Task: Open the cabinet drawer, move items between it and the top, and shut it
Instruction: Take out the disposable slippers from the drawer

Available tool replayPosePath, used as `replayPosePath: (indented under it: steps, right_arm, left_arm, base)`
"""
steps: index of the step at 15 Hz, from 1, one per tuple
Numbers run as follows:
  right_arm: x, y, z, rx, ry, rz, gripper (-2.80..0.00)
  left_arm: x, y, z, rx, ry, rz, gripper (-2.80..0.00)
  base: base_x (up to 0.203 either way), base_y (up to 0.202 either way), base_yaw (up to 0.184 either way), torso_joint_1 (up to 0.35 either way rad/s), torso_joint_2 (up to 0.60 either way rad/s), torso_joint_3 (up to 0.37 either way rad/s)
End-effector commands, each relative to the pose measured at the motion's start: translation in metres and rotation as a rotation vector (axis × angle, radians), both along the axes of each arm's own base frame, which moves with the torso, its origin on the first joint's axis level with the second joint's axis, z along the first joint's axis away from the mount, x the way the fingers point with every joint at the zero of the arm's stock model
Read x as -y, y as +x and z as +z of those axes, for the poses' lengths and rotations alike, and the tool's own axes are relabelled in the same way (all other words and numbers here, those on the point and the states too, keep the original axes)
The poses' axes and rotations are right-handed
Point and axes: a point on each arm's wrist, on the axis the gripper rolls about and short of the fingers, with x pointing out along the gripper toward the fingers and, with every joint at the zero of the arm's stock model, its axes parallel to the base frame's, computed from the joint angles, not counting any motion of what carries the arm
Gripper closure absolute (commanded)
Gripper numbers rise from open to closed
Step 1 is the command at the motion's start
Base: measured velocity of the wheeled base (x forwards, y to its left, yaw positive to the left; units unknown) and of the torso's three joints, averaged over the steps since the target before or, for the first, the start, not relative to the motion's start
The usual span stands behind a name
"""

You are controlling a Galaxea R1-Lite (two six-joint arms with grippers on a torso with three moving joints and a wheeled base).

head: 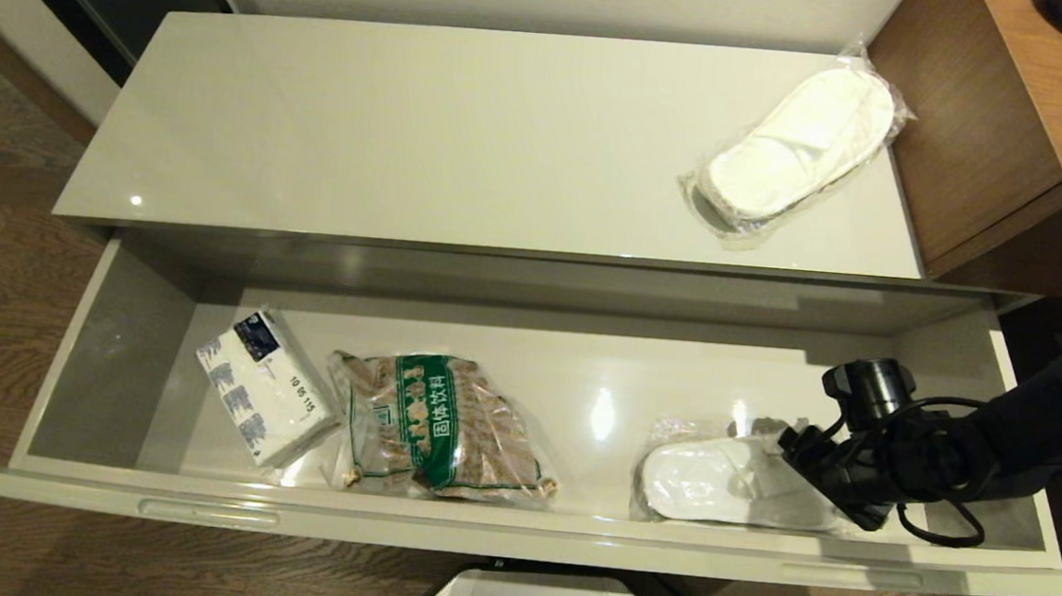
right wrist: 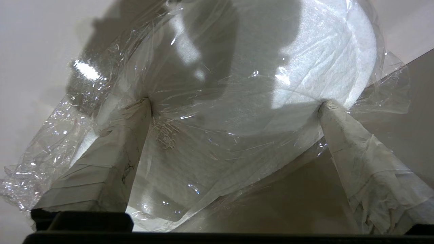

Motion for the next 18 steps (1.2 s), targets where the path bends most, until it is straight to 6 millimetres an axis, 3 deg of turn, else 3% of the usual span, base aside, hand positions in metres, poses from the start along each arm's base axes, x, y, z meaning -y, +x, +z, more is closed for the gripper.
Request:
replayPosePath:
  steps: [1,12,13,18]
  right_arm:
    - [0.0,-0.003,-0.015,-0.043,-0.003,-0.004,-2.8]
    - [0.001,-0.006,0.009,0.039,0.009,-0.002,-2.8]
    - [0.001,-0.006,0.013,0.052,0.009,0.001,0.0]
    - [0.0,-0.008,0.024,0.081,0.019,0.004,0.0]
  left_arm:
    - [0.0,0.0,0.0,0.0,0.0,0.0,0.0]
    - [0.0,0.0,0.0,0.0,0.0,0.0,0.0]
    - [0.0,0.0,0.0,0.0,0.0,0.0,0.0]
    - [0.0,0.0,0.0,0.0,0.0,0.0,0.0]
  base:
    - [0.0,0.0,0.0,0.0,0.0,0.0]
    - [0.0,0.0,0.0,0.0,0.0,0.0]
    - [0.0,0.0,0.0,0.0,0.0,0.0]
    - [0.0,0.0,0.0,0.0,0.0,0.0]
